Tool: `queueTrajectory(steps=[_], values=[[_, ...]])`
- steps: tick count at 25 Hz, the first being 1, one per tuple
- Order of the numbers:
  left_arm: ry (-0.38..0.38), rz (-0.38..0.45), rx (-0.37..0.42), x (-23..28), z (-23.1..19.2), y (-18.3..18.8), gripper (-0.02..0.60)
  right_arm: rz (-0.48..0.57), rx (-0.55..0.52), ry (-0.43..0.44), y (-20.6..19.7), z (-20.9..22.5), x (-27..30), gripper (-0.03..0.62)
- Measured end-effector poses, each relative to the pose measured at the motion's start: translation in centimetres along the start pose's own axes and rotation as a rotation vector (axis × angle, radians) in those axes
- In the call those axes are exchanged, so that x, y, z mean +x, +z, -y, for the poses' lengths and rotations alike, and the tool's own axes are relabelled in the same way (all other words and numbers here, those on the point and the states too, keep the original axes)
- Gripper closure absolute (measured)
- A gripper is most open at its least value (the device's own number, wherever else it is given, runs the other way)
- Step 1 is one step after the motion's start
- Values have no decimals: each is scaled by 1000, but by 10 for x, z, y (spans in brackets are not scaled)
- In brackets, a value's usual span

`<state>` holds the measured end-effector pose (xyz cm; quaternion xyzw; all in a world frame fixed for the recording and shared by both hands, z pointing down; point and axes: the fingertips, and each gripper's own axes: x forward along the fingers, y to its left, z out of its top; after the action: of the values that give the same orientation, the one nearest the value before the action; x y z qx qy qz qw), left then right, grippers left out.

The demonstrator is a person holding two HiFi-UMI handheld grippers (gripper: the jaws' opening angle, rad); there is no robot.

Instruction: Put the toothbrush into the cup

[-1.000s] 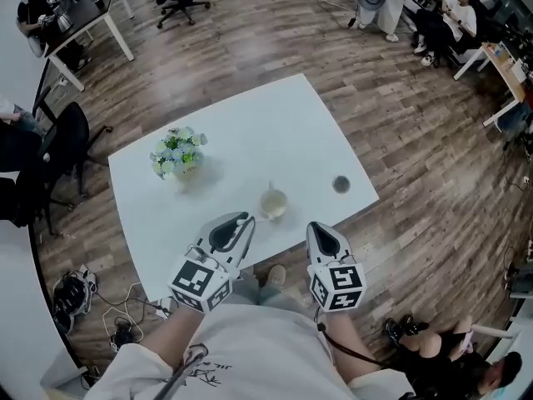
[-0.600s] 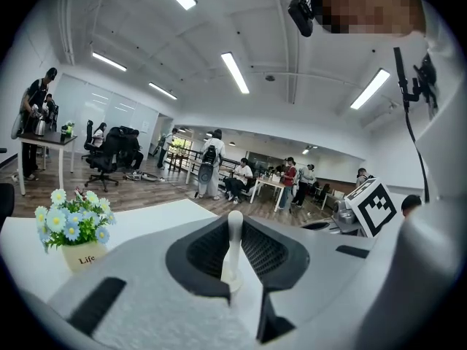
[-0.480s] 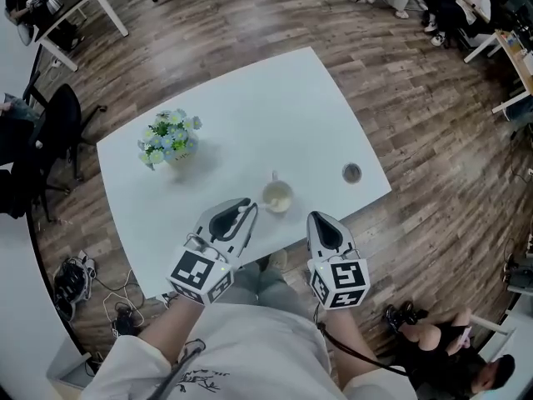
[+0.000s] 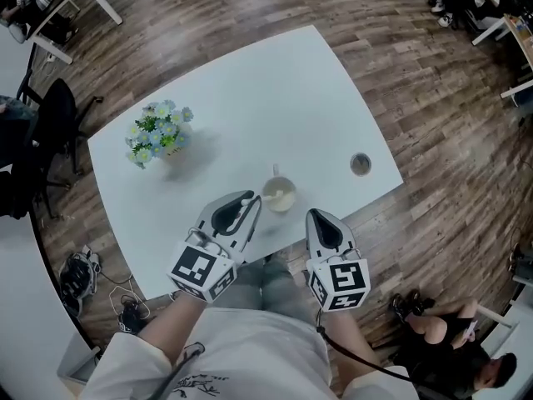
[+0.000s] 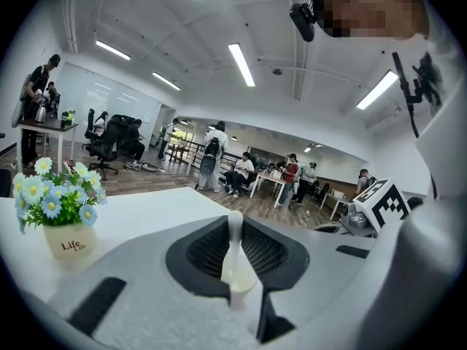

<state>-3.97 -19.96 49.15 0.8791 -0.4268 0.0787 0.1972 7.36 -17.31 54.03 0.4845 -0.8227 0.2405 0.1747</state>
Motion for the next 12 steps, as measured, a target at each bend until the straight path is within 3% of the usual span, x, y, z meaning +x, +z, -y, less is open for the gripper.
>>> queueTrajectory(steps=[12], values=[[-22, -30, -41, 25, -11, -30, 522, -35, 27, -3, -17, 4, 12, 574]])
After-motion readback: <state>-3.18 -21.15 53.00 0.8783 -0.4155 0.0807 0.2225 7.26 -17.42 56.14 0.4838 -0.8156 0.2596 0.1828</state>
